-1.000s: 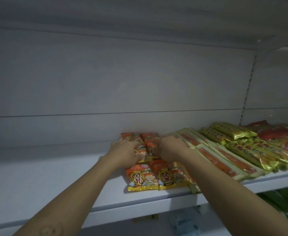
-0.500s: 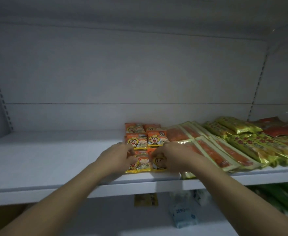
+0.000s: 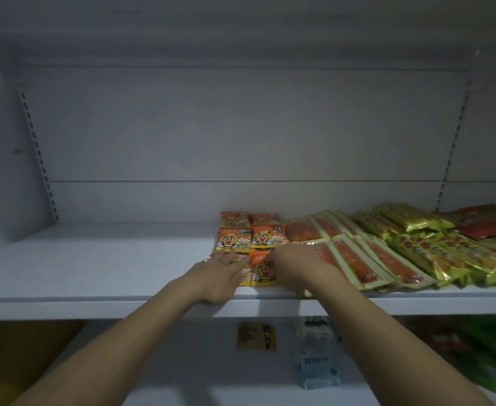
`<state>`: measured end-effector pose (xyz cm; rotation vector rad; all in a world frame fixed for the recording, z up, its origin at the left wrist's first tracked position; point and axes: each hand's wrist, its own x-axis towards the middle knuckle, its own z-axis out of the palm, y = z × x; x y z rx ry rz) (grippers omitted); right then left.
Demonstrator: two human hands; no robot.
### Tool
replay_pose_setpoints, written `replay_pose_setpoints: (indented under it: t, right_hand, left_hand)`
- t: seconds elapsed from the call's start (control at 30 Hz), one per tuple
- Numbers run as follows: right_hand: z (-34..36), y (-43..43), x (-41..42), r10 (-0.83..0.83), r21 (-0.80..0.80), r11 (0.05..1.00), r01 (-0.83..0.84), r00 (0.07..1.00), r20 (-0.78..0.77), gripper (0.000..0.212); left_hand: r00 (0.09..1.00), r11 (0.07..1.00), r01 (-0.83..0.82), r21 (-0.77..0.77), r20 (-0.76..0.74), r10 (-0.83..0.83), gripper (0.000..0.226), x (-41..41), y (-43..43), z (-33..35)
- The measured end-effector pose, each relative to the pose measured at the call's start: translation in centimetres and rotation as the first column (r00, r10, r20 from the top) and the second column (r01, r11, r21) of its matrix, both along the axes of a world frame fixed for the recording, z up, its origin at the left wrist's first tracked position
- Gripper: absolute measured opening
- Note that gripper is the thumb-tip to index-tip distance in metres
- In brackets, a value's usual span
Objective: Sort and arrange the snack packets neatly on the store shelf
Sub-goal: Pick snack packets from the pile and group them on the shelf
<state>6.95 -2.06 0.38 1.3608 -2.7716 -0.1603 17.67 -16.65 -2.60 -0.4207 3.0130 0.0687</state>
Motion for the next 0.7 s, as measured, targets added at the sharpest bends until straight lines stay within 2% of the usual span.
replay_pose_setpoints:
  t: [0.23, 0.47, 0.7]
  right_hand:
    - [-0.5, 1.1, 1.1, 0.025, -0.116, 0.993, -0.028, 0.999, -0.028, 0.041]
    - [-0.8, 2.5, 2.2, -0.035, -0.276, 0.961, 0.021, 0.998, -0.046, 0.038]
    - [-0.7, 4.1, 2.1, -0.107, -0.324, 0.942, 0.085, 0.993, -0.052, 0.040]
  left_hand:
    - [0.991, 0.998, -0.046, 0.045, -0.120, 0.051, 0.050, 0.2, 0.0, 0.2]
    - [0.952, 1.000, 0.004, 0.020, -0.306, 0.002, 0.045, 0.8, 1.6, 0.5]
    - [0.936, 0.996, 0.080, -0.045, -0.341, -0.091, 0.048, 1.1, 2.7, 0.7]
